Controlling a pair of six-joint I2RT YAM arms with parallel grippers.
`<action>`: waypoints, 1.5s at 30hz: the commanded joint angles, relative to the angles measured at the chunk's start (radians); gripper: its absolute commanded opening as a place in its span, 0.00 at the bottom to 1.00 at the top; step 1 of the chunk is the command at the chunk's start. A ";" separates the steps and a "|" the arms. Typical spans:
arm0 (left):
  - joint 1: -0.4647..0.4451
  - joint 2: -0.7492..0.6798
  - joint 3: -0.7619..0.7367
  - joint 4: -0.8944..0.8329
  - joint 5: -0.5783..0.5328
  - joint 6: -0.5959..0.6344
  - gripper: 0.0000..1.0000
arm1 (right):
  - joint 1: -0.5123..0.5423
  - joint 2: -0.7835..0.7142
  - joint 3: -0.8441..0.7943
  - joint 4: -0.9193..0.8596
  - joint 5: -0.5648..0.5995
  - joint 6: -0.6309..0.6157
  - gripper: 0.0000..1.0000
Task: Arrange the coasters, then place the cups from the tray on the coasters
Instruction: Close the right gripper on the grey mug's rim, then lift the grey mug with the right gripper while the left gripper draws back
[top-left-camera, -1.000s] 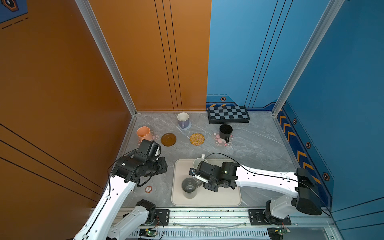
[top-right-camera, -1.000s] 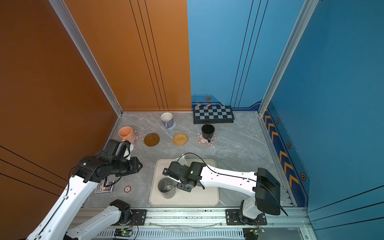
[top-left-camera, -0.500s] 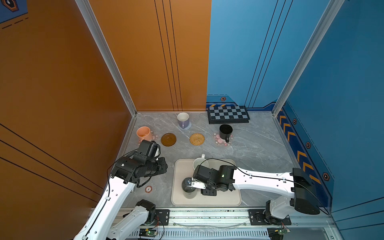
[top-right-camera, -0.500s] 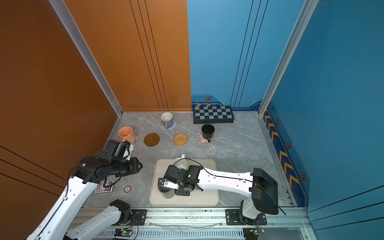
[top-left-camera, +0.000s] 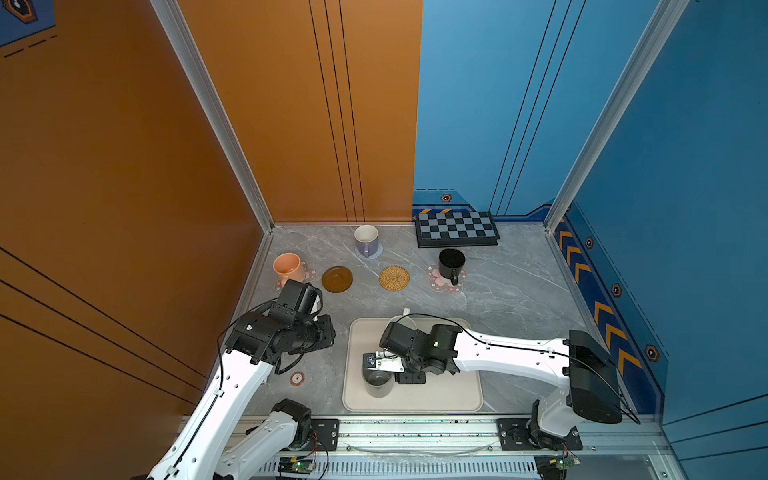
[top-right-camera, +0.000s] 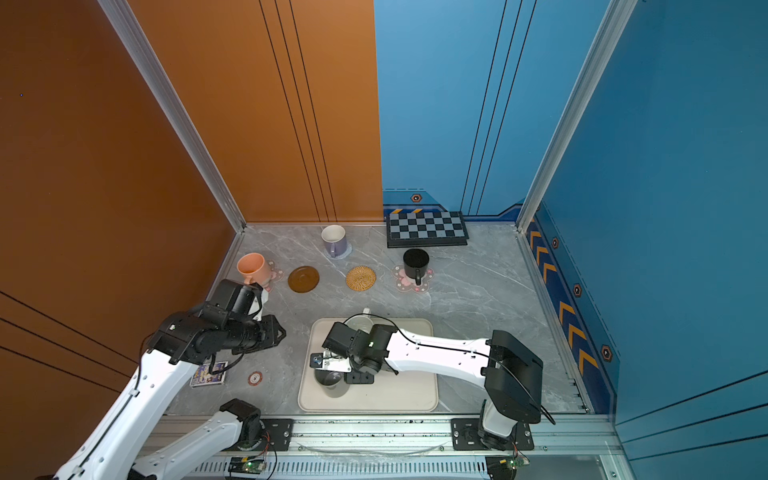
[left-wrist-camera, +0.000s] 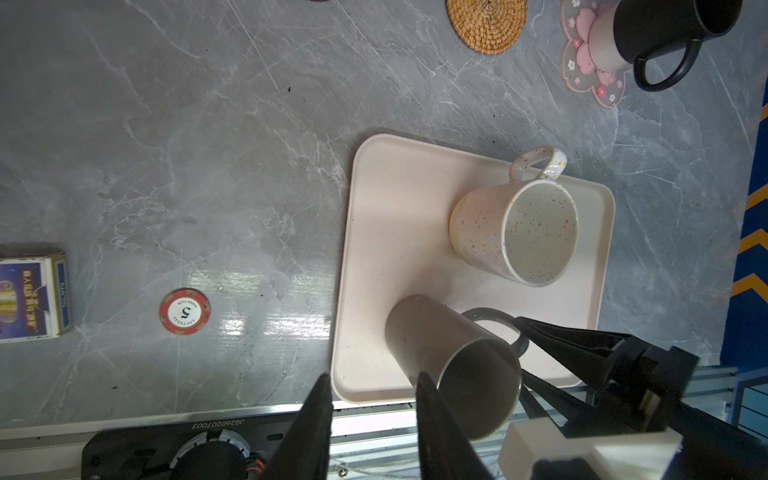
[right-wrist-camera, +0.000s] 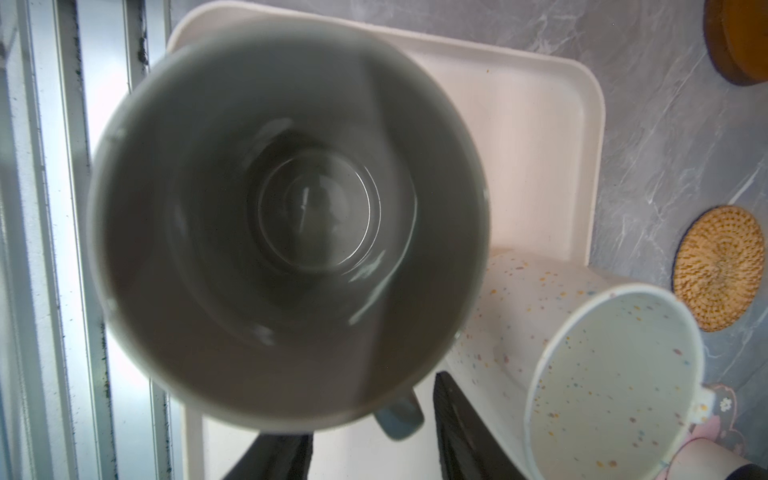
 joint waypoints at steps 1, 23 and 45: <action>0.009 0.005 -0.004 -0.014 0.013 0.002 0.35 | -0.016 0.000 0.021 0.006 -0.042 -0.035 0.49; 0.013 -0.033 -0.004 -0.015 0.012 -0.012 0.34 | 0.024 0.029 -0.027 0.006 -0.147 0.043 0.32; 0.044 -0.003 0.003 -0.014 -0.001 0.025 0.34 | 0.012 -0.141 -0.092 0.074 -0.066 0.220 0.00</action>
